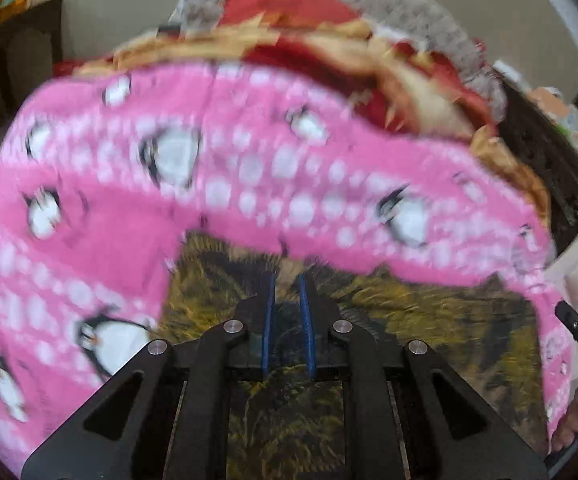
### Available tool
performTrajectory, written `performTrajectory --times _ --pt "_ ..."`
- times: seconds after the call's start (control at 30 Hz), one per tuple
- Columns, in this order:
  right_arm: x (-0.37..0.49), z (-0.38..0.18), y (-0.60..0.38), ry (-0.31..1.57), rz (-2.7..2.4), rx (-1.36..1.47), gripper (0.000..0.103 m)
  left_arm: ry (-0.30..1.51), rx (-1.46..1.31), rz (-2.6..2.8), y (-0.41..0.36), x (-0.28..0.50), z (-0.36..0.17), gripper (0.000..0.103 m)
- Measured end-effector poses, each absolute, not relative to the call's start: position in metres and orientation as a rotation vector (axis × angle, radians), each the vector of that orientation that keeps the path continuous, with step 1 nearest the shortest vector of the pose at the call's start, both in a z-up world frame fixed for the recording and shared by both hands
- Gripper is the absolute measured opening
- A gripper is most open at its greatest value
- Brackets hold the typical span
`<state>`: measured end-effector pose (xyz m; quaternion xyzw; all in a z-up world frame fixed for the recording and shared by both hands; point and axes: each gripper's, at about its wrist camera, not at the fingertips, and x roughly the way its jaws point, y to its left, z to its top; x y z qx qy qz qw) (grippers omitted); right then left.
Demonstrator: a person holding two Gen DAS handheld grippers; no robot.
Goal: Fold small clothes
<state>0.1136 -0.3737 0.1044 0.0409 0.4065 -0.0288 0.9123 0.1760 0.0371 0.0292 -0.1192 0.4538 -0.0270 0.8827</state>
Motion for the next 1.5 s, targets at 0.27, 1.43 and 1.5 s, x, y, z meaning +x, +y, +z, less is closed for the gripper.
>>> performTrajectory --times 0.27,1.43,1.5 --pt "0.133 0.036 -0.408 0.938 -0.033 0.194 0.084 0.882 -0.423 -0.096 0.07 0.176 -0.003 0.01" --pt "-0.037 0.092 -0.314 0.938 0.104 -0.082 0.087 0.886 -0.143 -0.369 0.0 -0.033 0.043 0.039" --pt "-0.059 0.083 -0.311 0.965 0.128 -0.112 0.087 0.963 -0.136 -0.354 0.002 -0.044 0.024 0.039"
